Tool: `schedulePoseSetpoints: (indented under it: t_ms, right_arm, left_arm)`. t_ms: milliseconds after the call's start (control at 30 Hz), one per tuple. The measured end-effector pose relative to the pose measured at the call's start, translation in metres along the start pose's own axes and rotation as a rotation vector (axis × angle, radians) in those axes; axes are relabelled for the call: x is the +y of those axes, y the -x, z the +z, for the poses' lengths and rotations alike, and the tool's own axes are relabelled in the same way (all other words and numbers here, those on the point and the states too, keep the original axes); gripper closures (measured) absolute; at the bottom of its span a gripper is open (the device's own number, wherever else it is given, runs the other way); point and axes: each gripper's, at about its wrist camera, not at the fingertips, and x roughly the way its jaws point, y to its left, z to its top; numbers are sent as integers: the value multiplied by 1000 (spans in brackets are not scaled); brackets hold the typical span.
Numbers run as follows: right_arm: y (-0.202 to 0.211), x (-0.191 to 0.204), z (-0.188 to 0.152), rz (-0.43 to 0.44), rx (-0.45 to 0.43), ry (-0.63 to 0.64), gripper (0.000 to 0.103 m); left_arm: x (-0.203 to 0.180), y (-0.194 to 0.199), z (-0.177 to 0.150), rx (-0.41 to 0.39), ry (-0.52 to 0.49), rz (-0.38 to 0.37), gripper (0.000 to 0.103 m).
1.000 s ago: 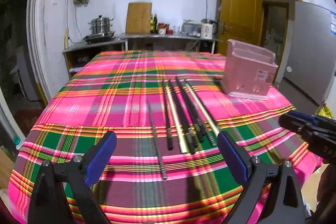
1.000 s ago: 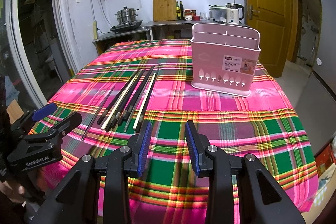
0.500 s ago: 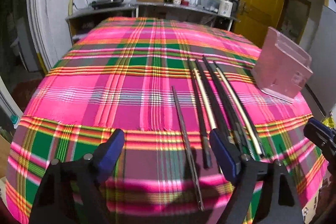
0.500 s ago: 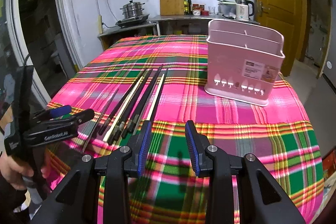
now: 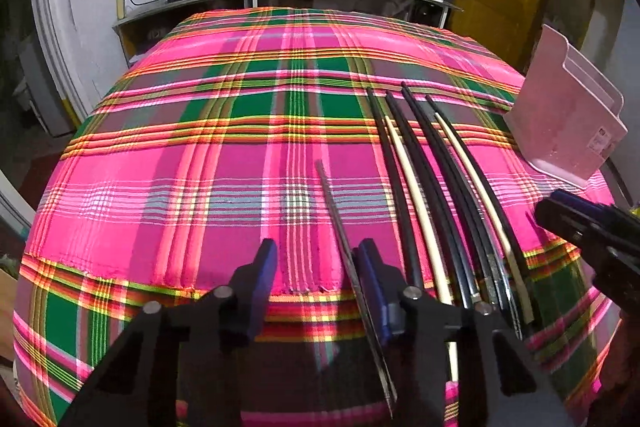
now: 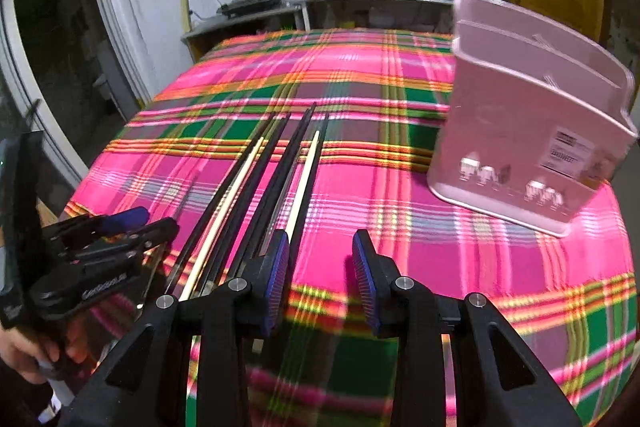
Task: Organize utensils
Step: 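Grasp a thin dark chopstick with the left tool while the right tool grasps a black chopstick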
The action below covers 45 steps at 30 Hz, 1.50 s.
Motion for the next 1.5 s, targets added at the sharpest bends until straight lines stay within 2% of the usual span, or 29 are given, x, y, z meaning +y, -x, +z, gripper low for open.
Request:
schedulePoseSetpoints:
  t_ms: [267,700,1067,1167,1200,1233,1333,1400,1500]
  right_arm:
    - [-37,-1,13,12,68,-6,72]
    - [-40,-12,21,7,75,-27,73]
    - [-62,-7,49,-25,108,-14,73]
    - [-66,-9,53,-31,111,-18,75]
    - [-68,-9,54,-46,118,-19,82]
    - [-69,-9,55,-58,117,-15,85]
    - [-71,-7,56,-68,121,1,90]
    - [-71,-8,57,-72,122,9,94]
    - [-69,-11,59,-49,121,-10,97]
  left_arm:
    - [1,-8,9,-14,-14,15,64]
    - [6,-12,14,-13,-10,2,64]
    - [9,-20,26,18,-18,-31,65]
    - [6,-22,28,15,-42,-7,68]
    - [5,-22,28,15,-48,-1,70]
    - [4,-22,29,15,-51,2,72]
    - [3,-23,30,14,-57,9,81]
    - [2,-24,32,16,-62,4,92]
    - [1,-25,35,23,-61,-6,96]
